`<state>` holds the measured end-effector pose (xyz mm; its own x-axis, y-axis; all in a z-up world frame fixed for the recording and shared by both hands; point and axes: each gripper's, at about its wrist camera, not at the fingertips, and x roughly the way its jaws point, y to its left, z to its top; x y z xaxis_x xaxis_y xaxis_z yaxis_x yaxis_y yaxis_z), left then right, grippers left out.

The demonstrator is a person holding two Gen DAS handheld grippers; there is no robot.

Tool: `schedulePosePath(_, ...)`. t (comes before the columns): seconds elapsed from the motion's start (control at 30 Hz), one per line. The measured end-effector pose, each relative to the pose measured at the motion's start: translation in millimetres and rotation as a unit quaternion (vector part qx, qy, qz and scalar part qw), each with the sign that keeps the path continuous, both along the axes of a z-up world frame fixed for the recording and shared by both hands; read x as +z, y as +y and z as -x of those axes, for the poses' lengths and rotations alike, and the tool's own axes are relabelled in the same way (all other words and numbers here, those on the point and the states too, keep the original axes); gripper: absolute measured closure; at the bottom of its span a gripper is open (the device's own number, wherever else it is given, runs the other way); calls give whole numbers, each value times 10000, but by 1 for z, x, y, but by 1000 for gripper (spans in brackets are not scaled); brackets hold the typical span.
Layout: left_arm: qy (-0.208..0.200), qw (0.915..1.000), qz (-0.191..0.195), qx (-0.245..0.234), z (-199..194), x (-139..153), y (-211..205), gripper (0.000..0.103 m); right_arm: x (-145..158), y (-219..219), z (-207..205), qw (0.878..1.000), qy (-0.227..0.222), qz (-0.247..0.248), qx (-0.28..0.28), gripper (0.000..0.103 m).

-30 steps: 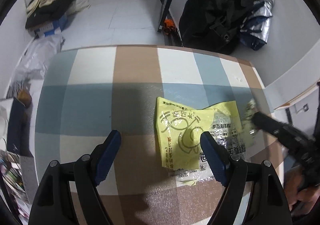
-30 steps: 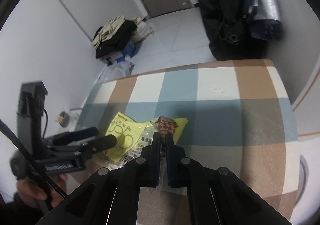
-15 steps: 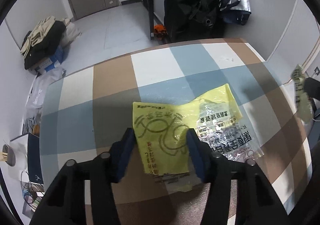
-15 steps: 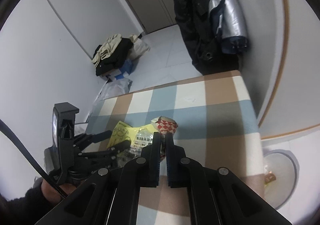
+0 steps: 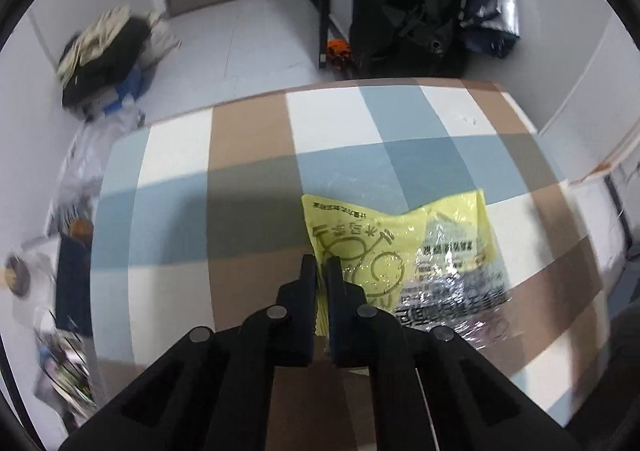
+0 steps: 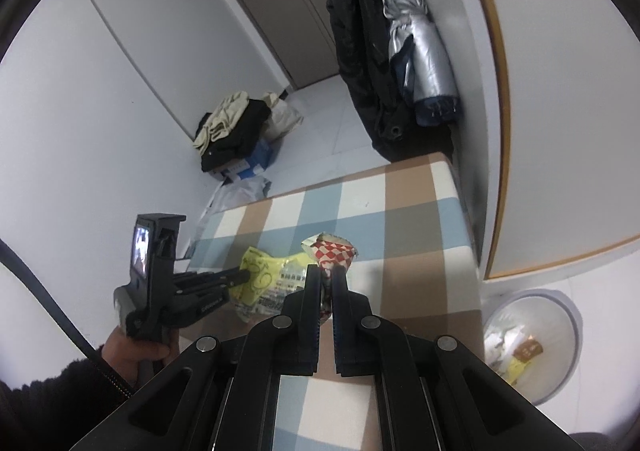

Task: Collect trash
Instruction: 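Carry the yellow bag and checked wrapper over the white bin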

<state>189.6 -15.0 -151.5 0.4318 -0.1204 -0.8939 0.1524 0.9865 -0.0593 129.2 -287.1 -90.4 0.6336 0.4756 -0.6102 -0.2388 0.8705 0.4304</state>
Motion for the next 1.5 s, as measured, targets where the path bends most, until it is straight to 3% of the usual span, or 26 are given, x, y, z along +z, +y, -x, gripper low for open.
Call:
schedulePosePath(0.43, -375, 9990, 175, -171, 30, 54, -38, 103, 16, -41, 38, 9988, -328, -315, -165, 99)
schedulePosePath(0.97, -612, 9924, 534, -926, 41, 99, -135, 103, 31, -130, 77, 9930, -689, -449, -844, 99)
schedulePosePath(1.07, -621, 9893, 668, -1135, 41, 106, -161, 103, 27, -150, 83, 9908, -656, -515, -1069, 99)
schedulePosePath(1.23, -748, 9831, 570, -1570, 45, 113, -206, 103, 18, -189, 92, 9865, -552, -466, -1469, 99)
schedulePosePath(1.5, -564, 9785, 617, -1884, 35, 96, -261, 103, -11, -233, 92, 9800, -101, -371, -1952, 99)
